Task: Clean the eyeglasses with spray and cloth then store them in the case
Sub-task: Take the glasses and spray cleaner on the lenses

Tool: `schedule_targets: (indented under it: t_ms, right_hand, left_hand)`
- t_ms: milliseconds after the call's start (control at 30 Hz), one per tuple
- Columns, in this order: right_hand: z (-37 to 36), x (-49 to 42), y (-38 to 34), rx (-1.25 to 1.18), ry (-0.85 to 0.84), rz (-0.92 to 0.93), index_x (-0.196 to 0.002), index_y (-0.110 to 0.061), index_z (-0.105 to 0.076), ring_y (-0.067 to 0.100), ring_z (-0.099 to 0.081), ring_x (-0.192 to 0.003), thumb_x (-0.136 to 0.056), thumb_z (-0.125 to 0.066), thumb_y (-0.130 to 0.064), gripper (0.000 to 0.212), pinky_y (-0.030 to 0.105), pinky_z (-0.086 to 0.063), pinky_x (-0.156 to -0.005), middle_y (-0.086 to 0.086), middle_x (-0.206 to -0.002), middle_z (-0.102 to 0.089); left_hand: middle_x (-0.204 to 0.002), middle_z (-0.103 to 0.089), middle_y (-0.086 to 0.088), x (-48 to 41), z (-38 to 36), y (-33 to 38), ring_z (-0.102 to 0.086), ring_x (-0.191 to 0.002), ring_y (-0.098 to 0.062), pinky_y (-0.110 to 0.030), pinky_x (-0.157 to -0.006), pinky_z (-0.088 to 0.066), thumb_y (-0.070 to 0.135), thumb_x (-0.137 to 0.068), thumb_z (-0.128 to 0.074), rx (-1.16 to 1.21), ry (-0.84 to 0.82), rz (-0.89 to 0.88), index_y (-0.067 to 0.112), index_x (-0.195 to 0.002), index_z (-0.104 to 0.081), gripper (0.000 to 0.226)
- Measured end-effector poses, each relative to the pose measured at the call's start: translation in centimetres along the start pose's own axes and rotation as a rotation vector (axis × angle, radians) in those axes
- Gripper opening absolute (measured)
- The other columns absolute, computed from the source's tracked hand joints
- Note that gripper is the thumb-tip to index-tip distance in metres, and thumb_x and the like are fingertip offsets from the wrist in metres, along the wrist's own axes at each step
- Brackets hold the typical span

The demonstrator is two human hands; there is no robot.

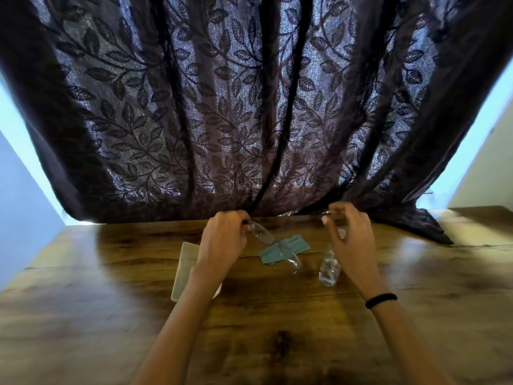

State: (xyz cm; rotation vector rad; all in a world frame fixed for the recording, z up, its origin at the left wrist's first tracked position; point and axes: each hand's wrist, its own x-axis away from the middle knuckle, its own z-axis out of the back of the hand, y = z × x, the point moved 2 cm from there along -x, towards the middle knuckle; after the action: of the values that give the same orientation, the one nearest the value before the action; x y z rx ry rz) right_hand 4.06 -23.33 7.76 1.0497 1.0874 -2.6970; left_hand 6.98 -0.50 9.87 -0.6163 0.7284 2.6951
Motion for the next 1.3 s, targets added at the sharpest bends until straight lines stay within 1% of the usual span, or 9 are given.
schedule_targets:
  t_ms: [167,267,400,533,633,767,900,1067,1300]
  right_hand:
    - [-1.3,2.7,2.4,-0.068,-0.089,-0.090,-0.117,-0.013,-0.050,0.028,-0.051,-0.104,-0.086,-0.058,-0.029,0.036,0.036,-0.045,-0.079,0.009,-0.112,-0.056]
    - [-2.1,4.4,2.9,-0.216,-0.115,-0.145,-0.136,-0.022,-0.032,0.024,-0.056,-0.103,-0.088,-0.055,-0.028,0.053,0.041,-0.052,-0.082,0.009,-0.121,-0.054]
    - [-2.7,5.5,3.4,-0.256,-0.101,-0.145,-0.142,-0.040,-0.007,0.007,-0.059,-0.073,-0.088,-0.050,-0.031,0.070,0.014,-0.046,-0.061,0.006,-0.098,-0.060]
    - [-2.5,5.1,3.0,-0.326,-0.161,-0.122,-0.140,-0.049,0.001,0.008,-0.059,-0.060,-0.089,-0.047,-0.034,0.071,0.015,-0.048,-0.049,-0.001,-0.073,-0.057]
    - [-2.6,4.3,1.2,-0.256,-0.151,0.006,-0.138,-0.047,-0.005,0.010,-0.052,-0.054,-0.092,-0.045,-0.031,0.063,0.019,-0.043,-0.046,-0.008,-0.079,-0.055]
    - [-2.4,3.4,-1.8,-0.261,-0.173,0.145,-0.138,-0.031,-0.026,0.009,-0.037,-0.042,-0.093,-0.041,-0.032,0.047,0.017,-0.025,-0.038,-0.010,-0.052,-0.036]
    - [-2.1,2.6,-4.5,-0.241,-0.271,0.244,-0.132,-0.037,-0.029,0.013,-0.039,-0.042,-0.094,-0.037,-0.035,0.039,0.023,-0.028,-0.036,-0.007,-0.054,-0.042]
    - [-2.0,2.1,-5.9,-0.184,-0.295,0.266,-0.128,-0.026,-0.037,0.000,-0.050,-0.051,-0.096,-0.041,-0.028,0.033,0.011,-0.033,-0.041,-0.019,-0.063,-0.042]
    - [-1.3,1.3,-5.3,-0.214,-0.126,0.251,-0.126,-0.031,-0.037,0.014,-0.044,-0.046,-0.096,-0.039,-0.033,0.030,0.020,-0.029,-0.040,-0.005,-0.055,-0.045]
  left_hand:
    - [-0.082,-0.071,-0.009,-0.1,-0.1,-0.1,-0.065,-0.079,-0.026,-0.036,-0.067,-0.051,0.015,-0.083,-0.063,0.027,-0.002,0.040,0.015,-0.094,-0.068,0.012]
    - [-0.077,-0.071,-0.004,-0.3,-0.4,-0.4,-0.067,-0.071,-0.018,-0.032,-0.064,-0.054,0.016,-0.082,-0.066,0.128,-0.014,0.068,0.016,-0.088,-0.068,0.006]
    - [-0.071,-0.071,0.000,-0.4,-1.5,-1.3,-0.068,-0.061,-0.004,-0.025,-0.059,-0.056,0.019,-0.082,-0.068,0.322,0.023,0.118,0.013,-0.087,-0.067,0.007]
    - [-0.064,-0.067,0.012,0.0,-2.6,-1.9,-0.066,-0.057,0.002,-0.018,-0.050,-0.053,0.017,-0.082,-0.067,0.508,0.116,0.135,0.033,-0.075,-0.062,0.018]
    - [-0.068,-0.068,0.013,0.3,-3.2,-2.3,-0.067,-0.061,0.000,-0.023,-0.055,-0.056,0.016,-0.081,-0.067,0.567,0.160,0.107,0.043,-0.073,-0.059,0.029]
    - [-0.074,-0.066,0.014,0.7,-3.4,-2.3,-0.067,-0.065,0.002,-0.021,-0.057,-0.056,0.016,-0.080,-0.068,0.544,0.223,-0.022,0.038,-0.082,-0.060,0.023]
    - [-0.073,-0.061,0.020,0.9,-3.3,-2.0,-0.065,-0.065,0.002,-0.010,-0.057,-0.050,0.014,-0.078,-0.071,0.495,0.271,-0.110,0.034,-0.082,-0.060,0.023]
    - [-0.072,-0.057,0.017,1.0,-3.3,-1.8,-0.061,-0.065,-0.002,-0.007,-0.058,-0.045,0.009,-0.076,-0.073,0.443,0.306,-0.156,0.021,-0.078,-0.064,0.015]
    - [-0.072,-0.062,0.005,1.2,-2.9,-1.5,-0.064,-0.064,-0.009,-0.023,-0.057,-0.053,0.006,-0.077,-0.072,0.478,0.322,-0.152,0.014,-0.076,-0.065,0.011]
